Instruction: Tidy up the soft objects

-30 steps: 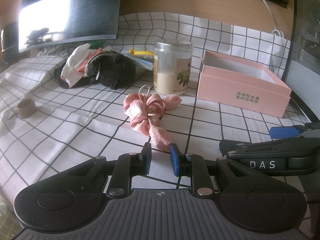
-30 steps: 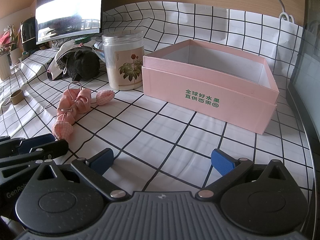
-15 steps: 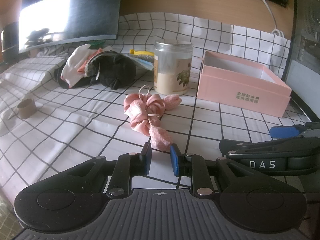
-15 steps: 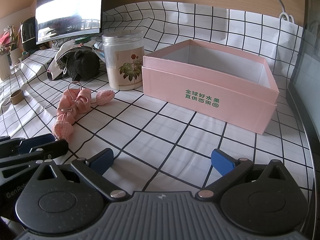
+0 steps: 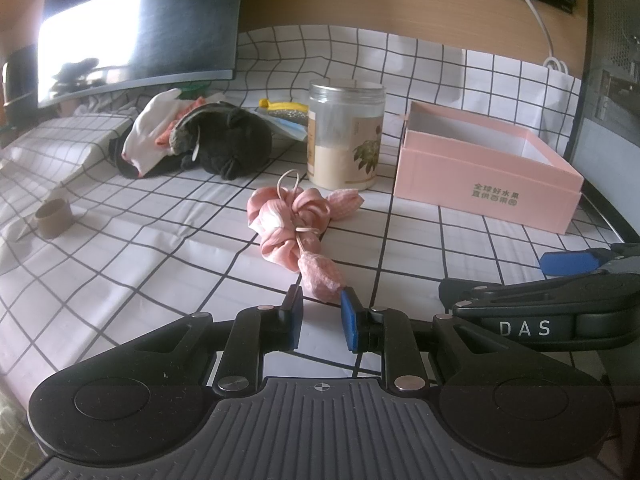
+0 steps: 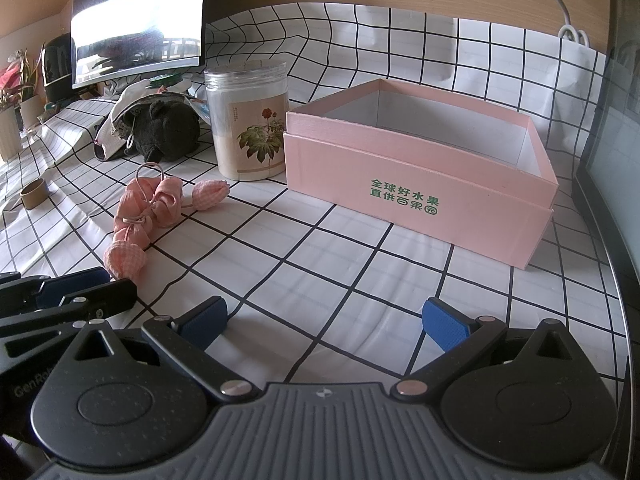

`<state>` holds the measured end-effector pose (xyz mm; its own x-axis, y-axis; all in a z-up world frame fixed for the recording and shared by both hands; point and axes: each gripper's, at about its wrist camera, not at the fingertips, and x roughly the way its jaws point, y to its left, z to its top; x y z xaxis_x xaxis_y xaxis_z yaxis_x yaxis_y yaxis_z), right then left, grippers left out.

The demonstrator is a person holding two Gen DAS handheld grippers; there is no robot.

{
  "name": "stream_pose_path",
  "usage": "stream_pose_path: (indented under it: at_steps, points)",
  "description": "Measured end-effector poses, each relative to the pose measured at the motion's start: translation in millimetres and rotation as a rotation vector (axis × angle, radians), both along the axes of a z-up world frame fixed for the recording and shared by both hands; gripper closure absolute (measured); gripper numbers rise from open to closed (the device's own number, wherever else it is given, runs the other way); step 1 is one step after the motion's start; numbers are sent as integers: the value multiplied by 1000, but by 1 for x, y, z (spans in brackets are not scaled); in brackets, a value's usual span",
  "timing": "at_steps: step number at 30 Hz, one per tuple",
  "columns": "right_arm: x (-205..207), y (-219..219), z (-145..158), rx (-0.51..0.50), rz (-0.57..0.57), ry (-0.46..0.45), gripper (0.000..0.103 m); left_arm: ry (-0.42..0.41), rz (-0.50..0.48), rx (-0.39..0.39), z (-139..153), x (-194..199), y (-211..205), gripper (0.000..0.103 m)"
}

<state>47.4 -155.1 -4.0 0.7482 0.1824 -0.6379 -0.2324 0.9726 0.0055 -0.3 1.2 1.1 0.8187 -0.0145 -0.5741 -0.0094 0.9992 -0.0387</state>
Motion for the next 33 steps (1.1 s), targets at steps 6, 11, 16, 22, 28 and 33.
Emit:
stream_pose_path:
  at_steps: [6,11,16,22,28,33]
  points:
    - [0,0,0,0,0,0,0,0,0,1,0,0,0,80]
    - [0,0,0,0,0,0,0,1,1,1,0,0,0,80]
    - [0,0,0,0,0,0,0,5,5,1,0,0,0,80]
    - [0,0,0,0,0,0,0,5,5,-2,0,0,0,80]
    - [7,-2,6,-13,28,70,0,13,-54,80,1,0,-4,79]
    - [20,4,6,-34,31,142,0,115,-144,-47,13,11,23,80]
